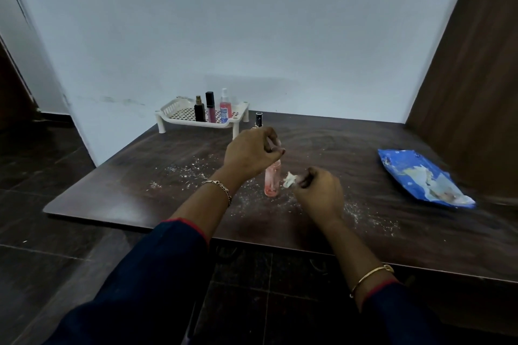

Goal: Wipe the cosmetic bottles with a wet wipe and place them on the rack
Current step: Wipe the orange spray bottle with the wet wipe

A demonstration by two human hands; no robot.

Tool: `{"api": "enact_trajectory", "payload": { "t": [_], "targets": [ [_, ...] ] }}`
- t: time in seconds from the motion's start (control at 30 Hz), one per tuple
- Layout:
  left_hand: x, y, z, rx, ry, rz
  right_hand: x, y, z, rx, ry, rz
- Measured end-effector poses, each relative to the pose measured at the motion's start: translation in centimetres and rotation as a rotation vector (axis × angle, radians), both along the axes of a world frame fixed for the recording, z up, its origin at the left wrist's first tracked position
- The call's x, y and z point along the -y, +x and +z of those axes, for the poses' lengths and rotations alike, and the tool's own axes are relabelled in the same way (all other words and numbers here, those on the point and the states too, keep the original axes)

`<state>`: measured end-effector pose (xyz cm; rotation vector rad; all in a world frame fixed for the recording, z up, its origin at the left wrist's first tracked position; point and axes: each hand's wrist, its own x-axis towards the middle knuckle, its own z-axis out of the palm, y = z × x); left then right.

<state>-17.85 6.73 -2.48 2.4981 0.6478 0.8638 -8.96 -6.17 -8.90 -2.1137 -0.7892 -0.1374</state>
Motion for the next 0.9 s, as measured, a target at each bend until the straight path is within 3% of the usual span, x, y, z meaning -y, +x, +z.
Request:
{"api": "enact_trajectory", "payload": {
  "t": [0.2,0.37,0.77,0.9],
  "targets": [
    [-0.4,-0.1,0.1,0.009,-0.058,-0.051,0.1,0.5,0.8,0.094,0.245,0.169],
    [-1.0,-0.7,1.2,-0.004,-0.293,-0.231,-0.5,-0.4,1.6,0.048,0.305,0.211],
    [-1.8,0.0,2.1,-0.140,-0.193,-0.280,-1.6,-0.3,0.9,0.081,0.274,0.250],
    [-1.9,0.1,2.5,-0.180,-0.192,-0.300,-1.5,-0.8,0.0,0.195,0.174,0.182]
  ]
}}
